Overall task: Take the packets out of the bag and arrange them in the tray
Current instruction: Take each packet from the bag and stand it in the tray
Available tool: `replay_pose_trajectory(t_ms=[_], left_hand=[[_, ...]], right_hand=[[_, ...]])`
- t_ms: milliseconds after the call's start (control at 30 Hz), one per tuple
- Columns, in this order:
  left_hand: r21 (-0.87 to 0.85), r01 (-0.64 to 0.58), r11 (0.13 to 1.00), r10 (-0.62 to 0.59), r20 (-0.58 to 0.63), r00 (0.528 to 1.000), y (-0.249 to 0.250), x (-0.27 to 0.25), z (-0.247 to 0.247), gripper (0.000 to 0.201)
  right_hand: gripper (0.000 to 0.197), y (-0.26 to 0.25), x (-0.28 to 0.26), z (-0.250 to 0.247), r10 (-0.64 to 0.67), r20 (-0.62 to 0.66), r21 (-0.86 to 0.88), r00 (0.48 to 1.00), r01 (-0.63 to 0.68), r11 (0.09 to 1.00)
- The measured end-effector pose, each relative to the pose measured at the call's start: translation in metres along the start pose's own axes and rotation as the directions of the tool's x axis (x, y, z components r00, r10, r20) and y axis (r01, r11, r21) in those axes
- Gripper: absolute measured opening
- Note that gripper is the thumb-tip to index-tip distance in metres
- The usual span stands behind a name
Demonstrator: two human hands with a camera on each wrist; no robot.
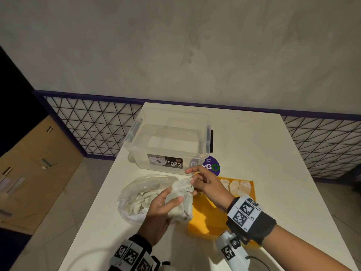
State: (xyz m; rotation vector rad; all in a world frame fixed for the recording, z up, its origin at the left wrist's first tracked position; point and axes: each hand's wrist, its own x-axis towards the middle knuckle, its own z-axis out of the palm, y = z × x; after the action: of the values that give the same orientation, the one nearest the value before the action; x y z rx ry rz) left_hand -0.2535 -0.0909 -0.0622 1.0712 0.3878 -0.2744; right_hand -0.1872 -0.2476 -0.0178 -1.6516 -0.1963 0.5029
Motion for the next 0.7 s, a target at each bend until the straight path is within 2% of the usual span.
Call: replay_pose_trajectory(t_ms=[100,133,200,267,367,467,567,700], left_hand=[[0.015,-0.017,1.0,0.017,-0.036,0.999,-0.002,0.003,0.001,0.051],[0.022,-0.019,1.0,0.02,-0.037,0.999,-0.002,0.004,0.001,0.052],[0.043,-0.033,0.999,0.033,-0.006,0.999,-0.002,0.002,0.002,0.036],[0.059,-0.052,0.997,0.05,0.028,0.998,0.0,0.0,0.004,0.03],[0.093,-0.081,0.992,0.079,0.02,0.997,0.0,0.001,0.004,0.045],[0.104,-0.089,0.991,0.091,-0.017,0.996,0.0,0.005,0.002,0.044],[0.139,-0.091,0.986,0.092,0.003,0.996,-0.001,0.005,0.002,0.04],[0.174,-0.103,0.979,0.103,0.008,0.995,0.0,0.007,0.003,0.032]], right_hand=[[0.029,-0.002,0.002,0.0,0.026,-0.002,-0.071,1.0,-0.026,0.997],[0.03,-0.003,0.002,0.0,0.039,0.0,-0.087,0.999,-0.039,0.995],[0.024,-0.007,0.003,0.0,0.042,0.019,-0.13,0.999,-0.039,0.991],[0.018,-0.01,0.005,0.0,0.011,0.071,-0.222,0.997,0.005,0.975],[0.018,-0.009,0.014,-0.002,-0.021,0.127,-0.348,0.992,0.065,0.935],[0.003,-0.007,0.021,-0.004,-0.009,0.079,-0.241,0.997,0.028,0.97],[0.006,-0.005,0.024,-0.001,0.004,0.019,-0.111,1.0,-0.002,0.994],[0.011,-0.002,0.023,0.0,0.012,0.002,-0.104,1.0,-0.011,0.995]])
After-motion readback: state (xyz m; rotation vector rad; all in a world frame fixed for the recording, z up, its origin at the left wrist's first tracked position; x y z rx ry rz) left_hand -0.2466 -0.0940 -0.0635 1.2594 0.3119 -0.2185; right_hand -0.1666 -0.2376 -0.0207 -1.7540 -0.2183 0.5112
